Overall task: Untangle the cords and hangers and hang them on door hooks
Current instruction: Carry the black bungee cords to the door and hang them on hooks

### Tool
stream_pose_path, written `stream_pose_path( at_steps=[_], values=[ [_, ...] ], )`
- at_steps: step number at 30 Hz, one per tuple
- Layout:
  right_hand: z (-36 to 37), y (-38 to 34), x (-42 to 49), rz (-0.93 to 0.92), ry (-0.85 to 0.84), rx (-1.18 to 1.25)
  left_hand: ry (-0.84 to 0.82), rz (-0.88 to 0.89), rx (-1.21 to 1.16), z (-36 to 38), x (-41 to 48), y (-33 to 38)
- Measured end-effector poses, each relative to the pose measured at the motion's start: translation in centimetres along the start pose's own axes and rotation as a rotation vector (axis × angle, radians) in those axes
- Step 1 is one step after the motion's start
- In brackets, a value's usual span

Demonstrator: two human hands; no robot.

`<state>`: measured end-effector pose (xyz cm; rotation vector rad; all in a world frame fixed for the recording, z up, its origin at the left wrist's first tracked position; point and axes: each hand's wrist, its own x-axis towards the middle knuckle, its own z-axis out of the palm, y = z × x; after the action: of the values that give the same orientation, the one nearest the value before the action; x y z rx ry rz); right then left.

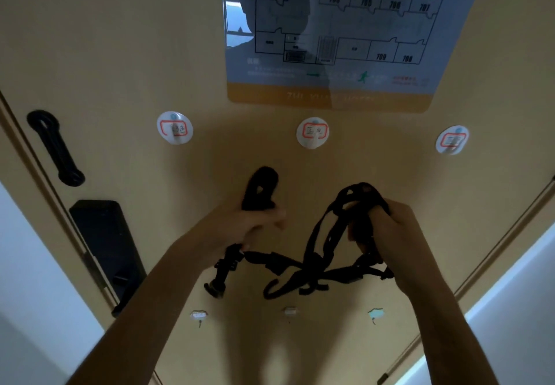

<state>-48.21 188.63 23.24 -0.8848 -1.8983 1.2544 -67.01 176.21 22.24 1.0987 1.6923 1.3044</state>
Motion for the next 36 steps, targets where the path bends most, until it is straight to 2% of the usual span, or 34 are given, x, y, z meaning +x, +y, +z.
stream_pose_path(
  at_steps=[4, 9, 12, 18, 22, 26, 32, 34, 36],
  values=[
    [0.8, -0.1, -0.5, 0.034, -0.108, 0.160, 0.146, 0.042, -0.265, 0.8, 0.6, 0.0],
    [3.6, 0.2, -1.9, 0.029, -0.285, 0.469, 0.161, 0.136, -0.178, 3.8, 1.1, -0.4],
    [4.8, 0.8, -1.9, -0.011, -0.268, 0.599, 0.140, 0.196, -0.175, 5.0, 0.8, -0.6],
    [5.2, 1.9, -1.7, -0.012, -0.133, 0.817, 0.102, 0.154, -0.157, 5.1, 0.8, -1.6],
    [5.0, 2.7, -1.7, 0.128, -0.227, 0.964, 0.097, 0.162, -0.134, 4.9, 1.0, -1.9],
    [6.4, 3.2, -2.3, 0.104, -0.317, 0.937, 0.043, 0.177, -0.278, 5.4, 1.1, -2.1],
    [7.5, 5.1, -2.9, 0.111, -0.222, 0.934, 0.123, 0.136, -0.688, 5.0, 1.2, -1.6],
    [7.7, 5.7, -3.3, 0.127, -0.243, 0.989, 0.135, 0.154, -0.684, 4.8, 1.2, -1.6],
    [7.6, 5.8, -3.4, 0.124, -0.263, 0.976, 0.136, 0.160, -0.550, 4.7, 1.3, -1.7]
  ],
)
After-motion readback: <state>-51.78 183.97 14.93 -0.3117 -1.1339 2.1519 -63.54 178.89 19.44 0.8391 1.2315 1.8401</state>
